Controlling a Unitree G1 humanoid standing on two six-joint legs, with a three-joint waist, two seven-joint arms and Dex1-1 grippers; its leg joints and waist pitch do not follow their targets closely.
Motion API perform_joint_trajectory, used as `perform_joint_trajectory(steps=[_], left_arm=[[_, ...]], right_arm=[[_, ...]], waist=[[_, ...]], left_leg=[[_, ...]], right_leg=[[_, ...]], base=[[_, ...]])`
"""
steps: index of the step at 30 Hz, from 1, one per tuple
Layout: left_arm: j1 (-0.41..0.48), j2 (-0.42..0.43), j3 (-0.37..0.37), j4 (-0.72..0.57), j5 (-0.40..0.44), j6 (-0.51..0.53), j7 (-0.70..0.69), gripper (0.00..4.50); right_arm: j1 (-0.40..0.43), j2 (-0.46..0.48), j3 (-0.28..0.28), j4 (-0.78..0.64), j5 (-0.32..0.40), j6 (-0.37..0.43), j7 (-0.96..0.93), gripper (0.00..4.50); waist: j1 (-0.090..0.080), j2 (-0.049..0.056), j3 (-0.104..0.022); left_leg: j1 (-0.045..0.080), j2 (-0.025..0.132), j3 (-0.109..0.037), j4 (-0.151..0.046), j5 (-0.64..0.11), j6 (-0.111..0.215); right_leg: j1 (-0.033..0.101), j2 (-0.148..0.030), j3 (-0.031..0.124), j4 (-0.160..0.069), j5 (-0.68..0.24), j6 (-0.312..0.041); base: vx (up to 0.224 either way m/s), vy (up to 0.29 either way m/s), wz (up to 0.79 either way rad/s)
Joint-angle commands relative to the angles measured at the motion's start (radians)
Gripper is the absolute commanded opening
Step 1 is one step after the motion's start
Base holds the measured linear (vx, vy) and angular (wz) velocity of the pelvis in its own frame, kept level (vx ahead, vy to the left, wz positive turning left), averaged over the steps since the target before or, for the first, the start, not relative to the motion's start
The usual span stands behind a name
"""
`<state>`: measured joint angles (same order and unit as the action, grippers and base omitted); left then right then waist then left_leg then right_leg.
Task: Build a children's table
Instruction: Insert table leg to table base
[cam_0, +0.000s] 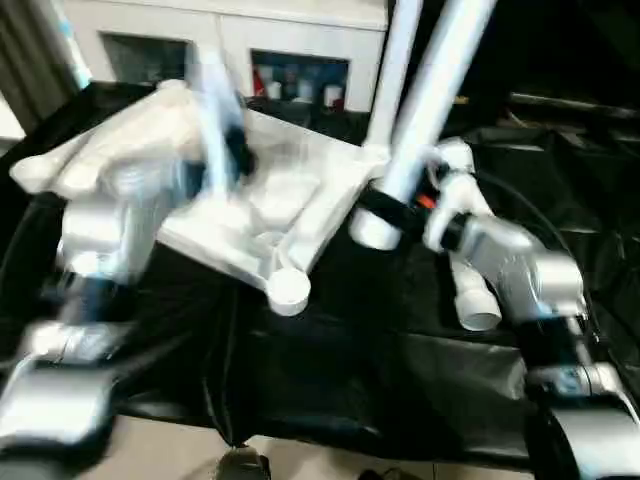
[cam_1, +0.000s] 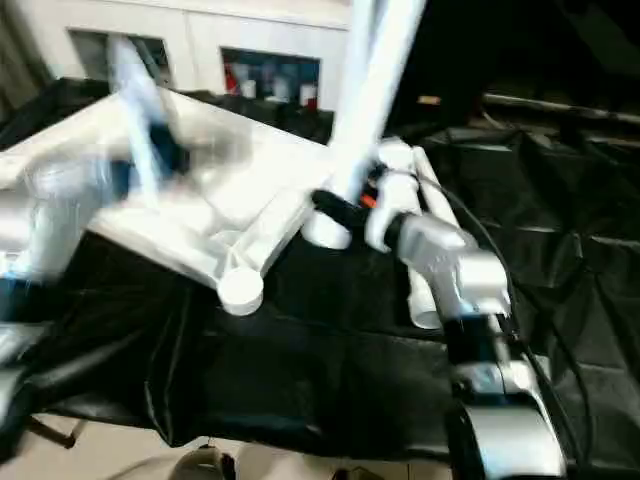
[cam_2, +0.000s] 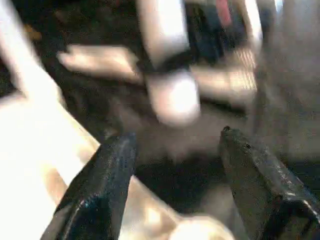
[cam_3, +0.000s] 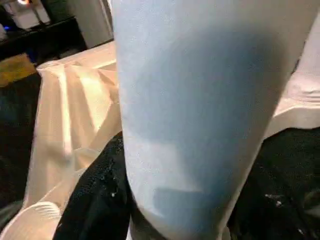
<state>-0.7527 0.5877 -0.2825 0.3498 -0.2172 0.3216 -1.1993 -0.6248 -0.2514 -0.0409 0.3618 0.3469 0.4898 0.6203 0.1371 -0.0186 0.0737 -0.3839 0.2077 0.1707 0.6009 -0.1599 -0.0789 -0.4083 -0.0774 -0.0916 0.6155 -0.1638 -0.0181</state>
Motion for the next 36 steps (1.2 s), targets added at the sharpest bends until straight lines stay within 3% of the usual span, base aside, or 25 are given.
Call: perform_joint_trajectory(steps=[1, 4, 6, 8, 9, 10, 13, 14, 16, 18, 19, 20, 22, 27, 29, 30, 33, 35, 36], left_arm=[[-0.036, 0.049, -0.07, 0.056, 0.117, -0.093, -0.061, 3.02], [-0.099, 0.064, -0.149, 0.207, 0.231, -0.228, -0.073, 3.02], [-0.122, 0.061, -0.177, 0.269, 0.274, -0.288, -0.07, 3.02], [-0.15, 0.055, -0.205, 0.338, 0.308, -0.325, -0.082, 3.02], [-0.163, 0.052, -0.22, 0.368, 0.326, -0.351, -0.082, 2.74], [-0.179, 0.049, -0.237, 0.406, 0.346, -0.38, -0.087, 2.67], [-0.215, 0.038, -0.281, 0.501, 0.399, -0.453, -0.117, 2.6], [-0.227, 0.03, -0.292, 0.539, 0.421, -0.483, -0.121, 2.31], [-0.242, 0.022, -0.307, 0.589, 0.453, -0.524, -0.117, 2.22], [-0.251, 0.016, -0.313, 0.619, 0.468, -0.546, -0.115, 2.06], [-0.262, 0.009, -0.32, 0.649, 0.485, -0.565, -0.1, 1.92], [-0.271, 0.002, -0.324, 0.674, 0.494, -0.569, -0.089, 1.82], [-0.286, -0.01, -0.33, 0.713, 0.511, -0.584, -0.071, 1.73], [-0.31, -0.034, -0.315, 0.772, 0.528, -0.593, -0.011, 1.44], [-0.318, -0.05, -0.295, 0.795, 0.521, -0.549, -0.004, 1.25], [-0.319, -0.054, -0.291, 0.799, 0.517, -0.516, -0.03, 1.17], [-0.318, -0.062, -0.288, 0.812, 0.523, -0.476, -0.058, 0.9], [-0.285, -0.09, -0.253, 0.792, 0.473, -0.383, -0.117, 0.8], [-0.279, -0.097, -0.242, 0.791, 0.461, -0.365, -0.123, 0.75]], right_arm=[[0.017, -0.027, 0.006, -0.036, -0.016, -0.032, 0.017, 1.93], [0.051, -0.038, 0.02, -0.038, -0.037, -0.093, 0.049, 1.93], [0.058, -0.034, 0.018, -0.036, -0.039, -0.102, 0.043, 1.93], [0.065, -0.032, 0.018, -0.044, -0.039, -0.103, 0.041, 1.93], [0.069, -0.033, 0.017, -0.05, -0.037, -0.1, 0.041, 1.93], [0.073, -0.033, 0.017, -0.056, -0.036, -0.099, 0.041, 1.93], [0.09, -0.04, 0.016, -0.065, -0.033, -0.104, 0.04, 1.93], [0.094, -0.039, 0.015, -0.065, -0.037, -0.109, 0.039, 1.93], [0.101, -0.037, 0.015, -0.07, -0.041, -0.113, 0.04, 1.93], [0.104, -0.035, 0.014, -0.074, -0.042, -0.114, 0.04, 1.93], [0.109, -0.034, 0.015, -0.082, -0.042, -0.112, 0.039, 1.93], [0.113, -0.034, 0.015, -0.09, -0.041, -0.109, 0.037, 1.93], [0.12, -0.034, 0.014, -0.1, -0.039, -0.106, 0.035, 1.93], [0.127, -0.028, 0.017, -0.104, -0.039, -0.109, 0.03, 1.93], [0.13, -0.019, 0.022, -0.101, -0.041, -0.11, 0.026, 1.93], [0.132, -0.015, 0.027, -0.102, -0.041, -0.106, 0.026, 1.93], [0.137, -0.011, 0.033, -0.109, -0.039, -0.101, 0.031, 1.93], [0.132, -0.003, 0.034, -0.093, -0.041, -0.104, 0.028, 1.93], [0.129, 0.0, 0.033, -0.086, -0.042, -0.104, 0.026, 1.93]], waist=[[-0.011, 0.002, -0.088], [-0.011, 0.003, -0.087], [-0.01, 0.002, -0.088], [-0.013, 0.008, -0.089], [-0.014, 0.006, -0.088], [-0.015, 0.011, -0.089], [-0.018, 0.006, -0.092], [-0.02, 0.028, -0.093], [-0.021, 0.017, -0.095], [-0.02, 0.017, -0.096], [-0.019, 0.038, -0.096], [-0.023, 0.027, -0.095], [-0.02, 0.03, -0.095], [-0.02, 0.027, -0.092], [-0.019, 0.026, -0.091], [-0.019, 0.018, -0.091], [-0.016, 0.021, -0.09], [-0.016, 0.011, -0.09], [-0.016, 0.014, -0.091]], left_leg=[[0.027, 0.02, 0.0, -0.074, -0.18, -0.046], [0.029, 0.021, 0.0, -0.073, -0.198, -0.049], [0.029, 0.02, 0.0, -0.073, -0.201, -0.049], [0.027, 0.022, -0.002, -0.073, -0.206, -0.052], [0.028, 0.02, 0.0, -0.072, -0.211, -0.049], [0.025, 0.02, -0.002, -0.072, -0.208, -0.048], [0.022, 0.021, -0.004, -0.071, -0.196, -0.043], [0.024, 0.022, -0.005, -0.07, -0.202, -0.046], [0.024, 0.02, -0.004, -0.068, -0.202, -0.04], [0.022, 0.021, -0.005, -0.068, -0.198, -0.035], [0.024, 0.021, -0.007, -0.067, -0.205, -0.037], [0.023, 0.02, -0.005, -0.067, -0.219, -0.036], [0.028, 0.02, -0.005, -0.066, -0.231, -0.036], [0.027, 0.022, -0.007, -0.068, -0.248, -0.033], [0.03, 0.022, -0.006, -0.067, -0.255, -0.033], [0.029, 0.022, -0.005, -0.068, -0.255, -0.03], [0.027, 0.024, -0.008, -0.069, -0.248, -0.028], [0.026, 0.025, -0.007, -0.07, -0.232, -0.023], [0.026, 0.024, -0.007, -0.069, -0.226, -0.021]], right_leg=[[0.054, -0.066, 0.055, -0.062, -0.229, -0.13], [0.053, -0.071, 0.057, -0.065, -0.258, -0.116], [0.051, -0.071, 0.056, -0.067, -0.26, -0.122], [0.053, -0.073, 0.055, -0.064, -0.244, -0.143], [0.051, -0.071, 0.055, -0.068, -0.248, -0.145], [0.055, -0.071, 0.055, -0.067, -0.232, -0.152], [0.06, -0.075, 0.055, -0.061, -0.207, -0.163], [0.057, -0.074, 0.054, -0.062, -0.188, -0.174], [0.061, -0.071, 0.054, -0.058, -0.155, -0.19], [0.063, -0.073, 0.053, -0.056, -0.147, -0.198], [0.061, -0.073, 0.053, -0.056, -0.144, -0.203], [0.063, -0.071, 0.053, -0.06, -0.143, -0.206], [0.061, -0.072, 0.052, -0.061, -0.152, -0.215], [0.062, -0.074, 0.051, -0.066, -0.188, -0.219], [0.06, -0.074, 0.052, -0.067, -0.204, -0.217], [0.06, -0.075, 0.052, -0.07, -0.218, -0.216], [0.06, -0.079, 0.051, -0.071, -0.244, -0.208], [0.061, -0.08, 0.051, -0.069, -0.226, -0.214], [0.061, -0.081, 0.051, -0.066, -0.216, -0.221]], base=[[0.0, 0.0, 0.0], [0.0, 0.0, 0.0], [0.0, 0.0, 0.0], [0.0, 0.0, 0.0], [0.0, 0.0, 0.0], [0.0, 0.0, 0.0], [0.0, 0.0, 0.0], [0.0, 0.0, 0.0], [0.0, 0.0, 0.0], [0.0, 0.0, 0.0], [0.0, 0.0, 0.0], [0.0, 0.0, 0.0], [0.0, 0.0, 0.0], [0.0, 0.0, 0.0], [0.0, 0.0, 0.0], [0.0, 0.0, 0.0], [0.0, 0.0, 0.0], [0.0, 0.0, 0.0], [0.0, 0.0, 0.0]])
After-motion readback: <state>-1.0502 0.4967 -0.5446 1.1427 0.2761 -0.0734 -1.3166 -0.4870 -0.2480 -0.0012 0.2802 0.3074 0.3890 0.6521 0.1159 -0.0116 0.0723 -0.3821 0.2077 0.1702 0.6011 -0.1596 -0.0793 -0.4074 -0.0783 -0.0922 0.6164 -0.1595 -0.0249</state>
